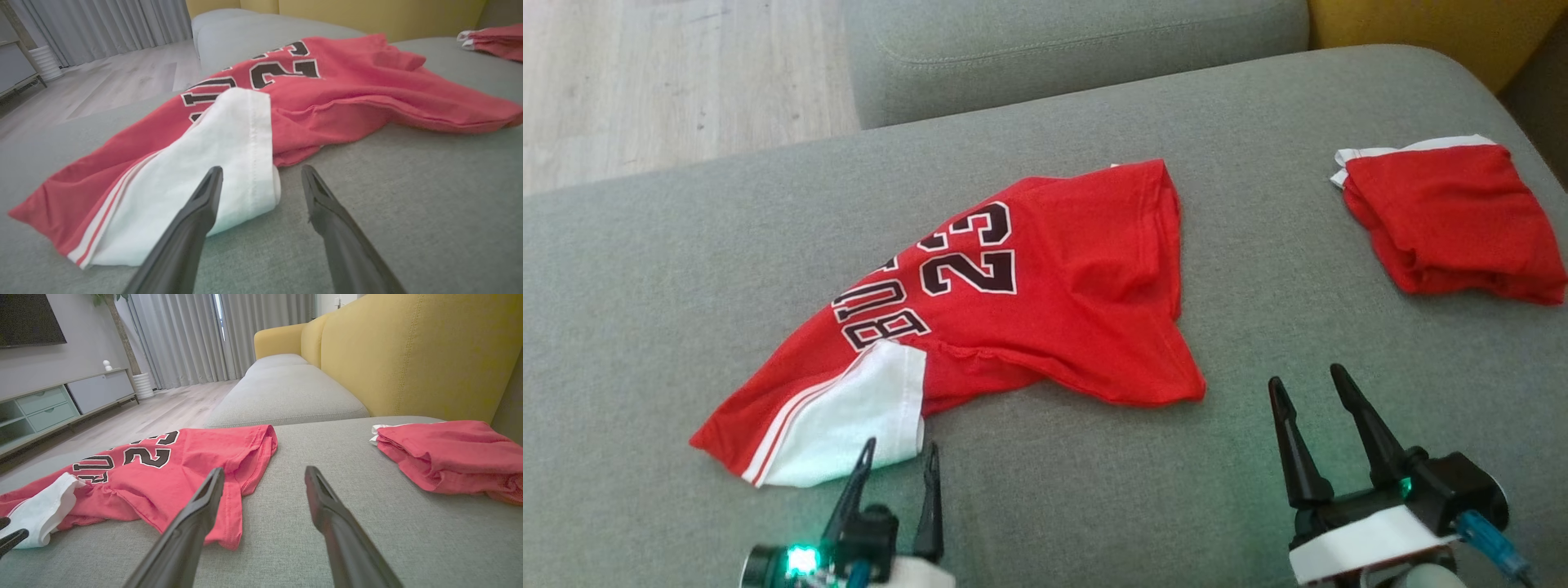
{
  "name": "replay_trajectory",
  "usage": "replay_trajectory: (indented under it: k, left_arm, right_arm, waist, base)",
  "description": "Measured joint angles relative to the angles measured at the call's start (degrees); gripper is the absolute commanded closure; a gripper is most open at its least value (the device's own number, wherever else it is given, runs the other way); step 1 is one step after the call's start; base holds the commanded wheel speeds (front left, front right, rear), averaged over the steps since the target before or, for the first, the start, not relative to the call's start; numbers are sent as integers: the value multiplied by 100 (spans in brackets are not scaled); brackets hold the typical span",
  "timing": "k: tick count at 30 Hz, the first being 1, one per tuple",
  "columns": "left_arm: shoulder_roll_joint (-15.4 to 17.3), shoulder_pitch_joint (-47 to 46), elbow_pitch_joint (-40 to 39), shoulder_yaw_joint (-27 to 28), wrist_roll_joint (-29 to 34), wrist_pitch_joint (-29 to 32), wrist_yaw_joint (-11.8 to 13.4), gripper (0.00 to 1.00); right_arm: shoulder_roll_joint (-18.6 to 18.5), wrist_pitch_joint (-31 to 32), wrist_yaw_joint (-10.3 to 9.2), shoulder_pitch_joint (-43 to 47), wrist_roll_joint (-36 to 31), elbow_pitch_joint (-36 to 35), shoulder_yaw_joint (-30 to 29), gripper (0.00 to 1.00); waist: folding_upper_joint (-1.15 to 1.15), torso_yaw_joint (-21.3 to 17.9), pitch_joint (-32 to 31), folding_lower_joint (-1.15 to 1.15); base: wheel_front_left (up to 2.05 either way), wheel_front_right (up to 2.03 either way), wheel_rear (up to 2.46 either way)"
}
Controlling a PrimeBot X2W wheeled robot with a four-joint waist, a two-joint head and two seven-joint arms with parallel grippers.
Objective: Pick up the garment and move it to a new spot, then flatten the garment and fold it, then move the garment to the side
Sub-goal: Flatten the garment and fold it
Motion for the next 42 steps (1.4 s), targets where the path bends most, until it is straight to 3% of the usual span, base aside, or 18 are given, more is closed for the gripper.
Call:
replay_trajectory:
  k: [8, 9, 10, 11, 12, 20, 27, 29, 30, 36, 37, 38, 39, 42]
  left_arm:
    - [-93, -845, 1479, -36, -25, 56, 455, 0]
    - [-93, -884, 1586, -32, -53, 54, 491, 29]
    - [-97, -918, 1659, -32, -54, 44, 505, 73]
    - [-101, -941, 1697, -24, -102, 19, 504, 99]
    - [-104, -954, 1715, -11, -166, 0, 503, 100]
    - [90, -829, 838, 1, -8, -55, 670, 100]
    - [966, -325, -850, -1, 568, 55, 1012, 100]
    - [1173, -285, -1311, -41, 711, 319, 1000, 100]
    - [1299, -327, -1634, -144, 783, 609, 829, 100]
    - [1539, -895, -1325, -289, 1089, 1118, 602, 99]
    - [1552, -1081, -1185, -276, 1113, 1102, 603, 61]
    - [1558, -1269, -1025, -253, 1148, 1065, 608, 9]
    - [1558, -1448, -849, -215, 1182, 972, 633, 0]
    - [1538, -1820, -370, -163, 1227, 720, 766, 0]
  right_arm:
    - [-32, 0, 0, -18, 2, 0, 29, 0]
    - [-34, 0, 0, -21, 2, -1, 26, 0]
    - [-36, 0, 0, -24, 2, -1, 24, 0]
    - [-37, 0, 0, -26, 2, -1, 22, 0]
    - [-37, 0, 0, -26, 2, -1, 14, 0]
    - [-30, 0, 0, -6, 2, -1, -99, 0]
    - [-13, 0, 0, 39, 2, -11, -126, 0]
    - [-1, 0, 0, 53, 2, -12, -122, 0]
    - [4, 0, 0, 49, 2, -13, -116, 0]
    - [1, 0, 0, -12, 10, -23, -10, 0]
    - [-8, 0, 0, -49, 12, -23, 11, 0]
    - [-16, 0, 0, -103, 12, -24, 21, 0]
    - [-25, 0, 0, -157, 14, -26, 21, 0]
    - [-42, 0, 0, -289, 37, -27, 23, 0]
  waist:
    - [0, -64, 109, 0]
    - [0, -72, 120, 0]
    - [0, -76, 129, 0]
    - [0, -74, 132, 0]
    - [0, -68, 128, 1]
    - [0, 39, 50, 0]
    - [0, 255, 24, 0]
    - [0, 300, 21, 0]
    - [0, 333, 41, 0]
    - [0, 315, 249, 0]
    - [0, 298, 297, 0]
    - [0, 280, 348, 0]
    - [0, 260, 404, 1]
    - [0, 191, 558, 1]
  base:
    - [0, 0, 0]
    - [0, 0, 0]
    - [0, 0, 0]
    - [0, 0, 0]
    - [0, 0, 0]
    - [0, 0, 0]
    - [0, 0, 0]
    - [0, 0, 0]
    - [0, 0, 0]
    - [0, 0, 0]
    - [0, 0, 0]
    - [0, 0, 0]
    - [0, 0, 0]
    - [0, 0, 0]
